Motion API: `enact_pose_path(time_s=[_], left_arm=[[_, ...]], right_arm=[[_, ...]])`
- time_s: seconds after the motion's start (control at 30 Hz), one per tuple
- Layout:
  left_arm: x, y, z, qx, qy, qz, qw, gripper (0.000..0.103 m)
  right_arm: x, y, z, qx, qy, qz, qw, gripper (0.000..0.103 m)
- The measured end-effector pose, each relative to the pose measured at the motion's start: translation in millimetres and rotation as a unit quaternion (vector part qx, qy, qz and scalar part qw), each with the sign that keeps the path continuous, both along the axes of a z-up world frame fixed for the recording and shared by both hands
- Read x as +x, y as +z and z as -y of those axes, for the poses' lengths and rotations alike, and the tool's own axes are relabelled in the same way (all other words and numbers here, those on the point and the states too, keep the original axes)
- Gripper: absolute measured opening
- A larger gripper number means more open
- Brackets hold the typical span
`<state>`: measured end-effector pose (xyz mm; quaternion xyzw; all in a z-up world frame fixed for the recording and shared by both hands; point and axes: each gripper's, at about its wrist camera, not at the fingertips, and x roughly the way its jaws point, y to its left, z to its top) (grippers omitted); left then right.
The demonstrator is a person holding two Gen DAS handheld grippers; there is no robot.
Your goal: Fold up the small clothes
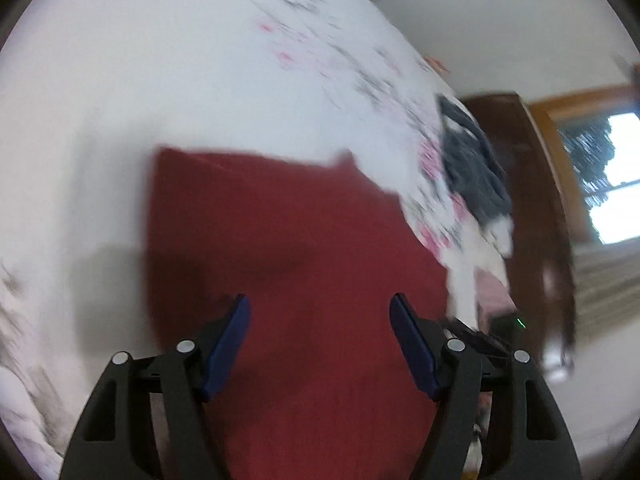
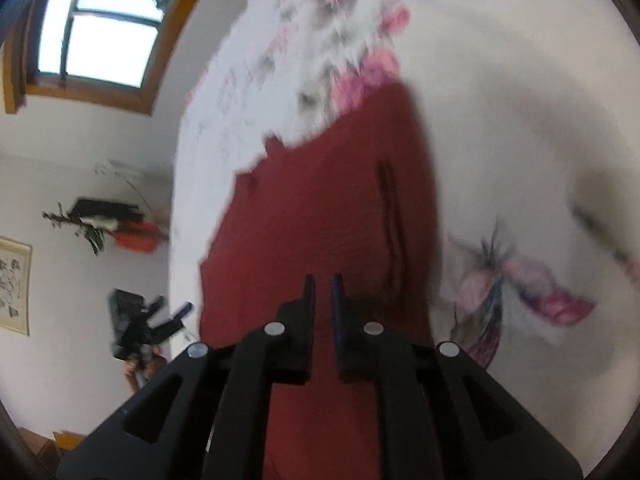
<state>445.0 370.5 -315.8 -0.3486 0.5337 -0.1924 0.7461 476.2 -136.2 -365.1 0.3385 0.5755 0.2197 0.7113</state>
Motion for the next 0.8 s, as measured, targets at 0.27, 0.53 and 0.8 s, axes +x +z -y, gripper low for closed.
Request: enact_pose_path(time_s=[0.27,0.53,0.8], left_arm=[[-19.4,-7.8,12.7,0.005,-0.031,-0.004,0.9995,0.061],[-22.8,-27.2,17.3,0.03,-0.01,-0.07,0.997,0.065],[-155.7,39.4,-11.1,0.037,-0.01,-0.033,0.9987,0.076]], right_arm=[[-14.1,21.8,-33.2,0.0,0.027,0.028,0.999,0.01],[-17.4,8.1,-62.9,-0.072,0.057,-0.014,0.996,0.02],[-129.1,67.1,-13.0,-0.041,0.073,-0.022,0.996,0.052]])
